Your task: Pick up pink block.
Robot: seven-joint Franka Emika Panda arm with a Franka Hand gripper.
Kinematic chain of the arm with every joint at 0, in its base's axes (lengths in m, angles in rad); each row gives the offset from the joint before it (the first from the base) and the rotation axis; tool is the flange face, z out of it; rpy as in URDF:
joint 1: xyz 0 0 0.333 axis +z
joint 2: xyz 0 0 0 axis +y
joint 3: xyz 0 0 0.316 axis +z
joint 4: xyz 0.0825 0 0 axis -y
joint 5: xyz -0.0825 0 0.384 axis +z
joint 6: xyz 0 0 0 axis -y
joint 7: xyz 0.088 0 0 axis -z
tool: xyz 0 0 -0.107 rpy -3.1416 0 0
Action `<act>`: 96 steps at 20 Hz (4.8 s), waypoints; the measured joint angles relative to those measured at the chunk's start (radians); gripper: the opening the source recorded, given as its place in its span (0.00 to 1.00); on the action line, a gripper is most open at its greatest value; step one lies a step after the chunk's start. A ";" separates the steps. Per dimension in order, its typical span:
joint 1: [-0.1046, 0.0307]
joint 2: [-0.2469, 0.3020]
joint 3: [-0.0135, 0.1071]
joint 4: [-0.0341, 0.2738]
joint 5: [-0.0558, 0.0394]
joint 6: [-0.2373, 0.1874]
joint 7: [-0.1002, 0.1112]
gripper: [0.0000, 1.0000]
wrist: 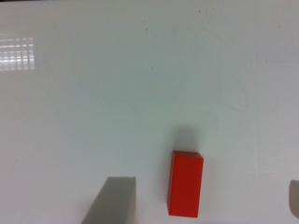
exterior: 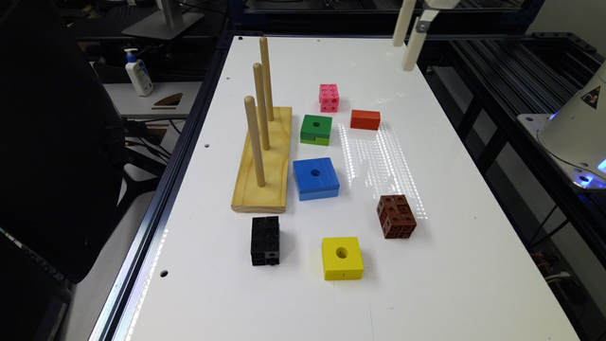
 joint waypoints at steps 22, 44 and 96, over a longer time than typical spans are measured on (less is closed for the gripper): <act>-0.057 0.174 0.000 0.175 -0.0001 0.000 -0.056 1.00; -0.129 0.332 -0.001 0.337 -0.0001 0.000 -0.129 1.00; -0.129 0.638 0.027 0.361 0.0005 0.251 -0.127 1.00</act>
